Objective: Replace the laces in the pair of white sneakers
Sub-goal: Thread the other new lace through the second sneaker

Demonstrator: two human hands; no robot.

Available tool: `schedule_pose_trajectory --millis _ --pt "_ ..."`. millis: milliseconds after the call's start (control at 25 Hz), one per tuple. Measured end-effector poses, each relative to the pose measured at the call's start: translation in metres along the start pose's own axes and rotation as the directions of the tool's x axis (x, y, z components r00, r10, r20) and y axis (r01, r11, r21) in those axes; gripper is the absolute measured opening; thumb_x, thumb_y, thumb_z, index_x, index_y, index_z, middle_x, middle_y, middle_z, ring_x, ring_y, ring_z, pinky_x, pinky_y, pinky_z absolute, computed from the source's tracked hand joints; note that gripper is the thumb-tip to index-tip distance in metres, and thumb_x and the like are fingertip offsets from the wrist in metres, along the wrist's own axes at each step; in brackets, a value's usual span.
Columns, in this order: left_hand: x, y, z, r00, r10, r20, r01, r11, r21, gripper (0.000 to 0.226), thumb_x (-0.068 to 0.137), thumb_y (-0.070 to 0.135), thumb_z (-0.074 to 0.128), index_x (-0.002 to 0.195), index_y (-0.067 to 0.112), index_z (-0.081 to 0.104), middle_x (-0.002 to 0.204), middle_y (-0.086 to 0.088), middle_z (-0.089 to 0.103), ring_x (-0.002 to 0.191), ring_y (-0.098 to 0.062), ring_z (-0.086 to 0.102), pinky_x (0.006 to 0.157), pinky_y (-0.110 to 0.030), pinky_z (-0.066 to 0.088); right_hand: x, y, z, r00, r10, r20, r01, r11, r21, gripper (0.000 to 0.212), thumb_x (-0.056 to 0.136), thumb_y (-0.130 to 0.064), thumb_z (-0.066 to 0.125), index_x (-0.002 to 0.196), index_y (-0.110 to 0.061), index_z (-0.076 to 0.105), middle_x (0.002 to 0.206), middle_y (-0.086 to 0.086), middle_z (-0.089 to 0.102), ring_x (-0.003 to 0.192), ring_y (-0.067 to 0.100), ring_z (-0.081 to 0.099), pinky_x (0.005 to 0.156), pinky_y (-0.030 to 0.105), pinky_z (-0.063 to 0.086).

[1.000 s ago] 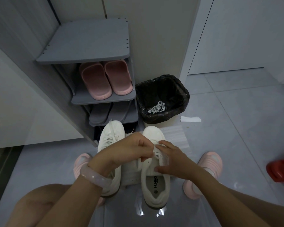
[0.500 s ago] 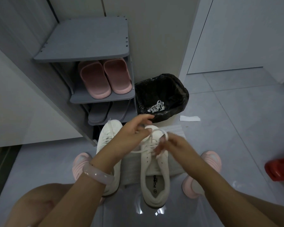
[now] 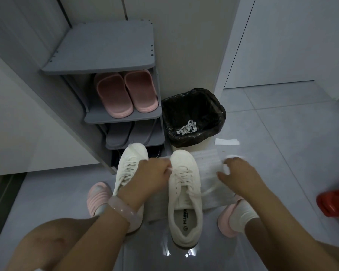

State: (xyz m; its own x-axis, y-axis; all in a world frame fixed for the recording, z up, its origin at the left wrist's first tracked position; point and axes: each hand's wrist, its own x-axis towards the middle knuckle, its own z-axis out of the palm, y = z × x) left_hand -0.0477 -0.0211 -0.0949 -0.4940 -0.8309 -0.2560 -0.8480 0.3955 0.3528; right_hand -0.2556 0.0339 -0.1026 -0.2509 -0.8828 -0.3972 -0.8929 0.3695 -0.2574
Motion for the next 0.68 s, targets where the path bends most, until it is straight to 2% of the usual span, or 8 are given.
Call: schedule_pose_trajectory --millis 120,240,280,320,400,520,600,680 --pt "-0.003 0.005 -0.023 0.982 0.138 -0.126 -0.166 0.953 -0.255 0.020 0.092 0.014 0.051 0.103 0.012 0.067 0.089 0.005 0.056 0.083 -0.009 0.050 0.071 -0.017 0.032 -0.008 -0.030 0.017 0.929 -0.369 0.007 0.356 0.901 0.248 0.052 0.087 -0.028 0.062 0.135 -0.017 0.046 0.131 0.000 0.049 0.118 0.015 0.047 0.093 0.017 0.034" --pt "-0.008 0.006 -0.029 0.954 0.224 -0.199 -0.275 0.918 -0.285 0.021 0.091 0.012 0.052 0.101 0.015 0.070 0.082 0.016 0.049 0.078 0.001 0.046 0.071 -0.006 0.032 -0.017 -0.055 0.023 0.876 -0.479 -0.044 0.440 0.760 0.478 0.018 0.088 -0.019 0.060 0.106 -0.020 0.062 0.096 -0.007 0.062 0.087 0.001 0.057 0.075 0.009 0.042" --pt "-0.007 0.003 -0.029 0.952 0.222 -0.209 -0.273 0.926 -0.262 0.021 0.092 0.013 0.051 0.102 0.015 0.070 0.083 0.013 0.050 0.078 0.002 0.045 0.071 -0.006 0.032 -0.017 -0.058 0.019 0.890 -0.447 -0.088 0.416 0.720 0.556 0.010 0.090 -0.014 0.057 0.093 -0.020 0.064 0.083 -0.007 0.064 0.075 -0.001 0.059 0.069 0.009 0.043" --pt "-0.007 -0.001 -0.028 0.959 0.212 -0.191 -0.252 0.942 -0.223 0.022 0.094 0.015 0.049 0.104 0.013 0.069 0.087 0.008 0.053 0.079 0.000 0.046 0.071 -0.010 0.033 -0.017 -0.058 0.015 0.919 -0.362 -0.160 0.375 0.671 0.639 0.016 0.091 -0.009 0.054 0.085 -0.021 0.063 0.072 -0.004 0.063 0.064 -0.003 0.059 0.062 0.009 0.044" --pt "-0.005 -0.011 -0.029 0.984 0.163 -0.074 -0.169 0.981 -0.092 0.028 0.097 0.021 0.044 0.106 0.008 0.066 0.096 -0.005 0.060 0.089 -0.014 0.053 0.078 -0.022 0.037 -0.015 -0.053 0.000 0.954 -0.070 -0.291 0.288 0.478 0.830 0.024 0.091 0.000 0.050 0.081 -0.020 0.060 0.063 0.001 0.060 0.053 -0.003 0.056 0.056 0.009 0.045" --pt "-0.005 -0.018 -0.024 0.991 0.093 0.094 -0.089 0.995 -0.041 0.035 0.098 0.026 0.040 0.103 0.002 0.065 0.097 -0.011 0.063 0.093 -0.021 0.056 0.081 -0.029 0.040 -0.012 -0.041 -0.016 0.910 0.247 -0.334 0.287 0.209 0.935 0.031 0.088 0.005 0.045 0.084 -0.022 0.061 0.055 -0.002 0.057 0.055 0.006 0.055 0.067 0.018 0.050" --pt "-0.007 -0.015 -0.019 0.977 0.070 0.199 -0.050 0.993 -0.105 0.038 0.099 0.028 0.037 0.104 0.003 0.064 0.097 -0.009 0.062 0.090 -0.018 0.055 0.079 -0.025 0.038 -0.011 -0.038 -0.018 0.916 0.299 -0.269 0.257 0.080 0.963 0.030 0.090 0.002 0.041 0.088 -0.021 0.060 0.049 -0.004 0.055 0.055 0.010 0.054 0.068 0.025 0.051" --pt "-0.007 -0.010 -0.010 0.951 0.059 0.302 -0.028 0.994 -0.106 0.038 0.099 0.032 0.035 0.106 0.009 0.064 0.094 -0.003 0.054 0.089 -0.013 0.050 0.079 -0.024 0.036 -0.012 -0.041 -0.018 0.947 0.249 -0.204 0.205 0.021 0.978 0.029 0.095 -0.005 0.034 0.091 -0.018 0.060 0.049 -0.002 0.059 0.057 0.012 0.059 0.068 0.025 0.051"
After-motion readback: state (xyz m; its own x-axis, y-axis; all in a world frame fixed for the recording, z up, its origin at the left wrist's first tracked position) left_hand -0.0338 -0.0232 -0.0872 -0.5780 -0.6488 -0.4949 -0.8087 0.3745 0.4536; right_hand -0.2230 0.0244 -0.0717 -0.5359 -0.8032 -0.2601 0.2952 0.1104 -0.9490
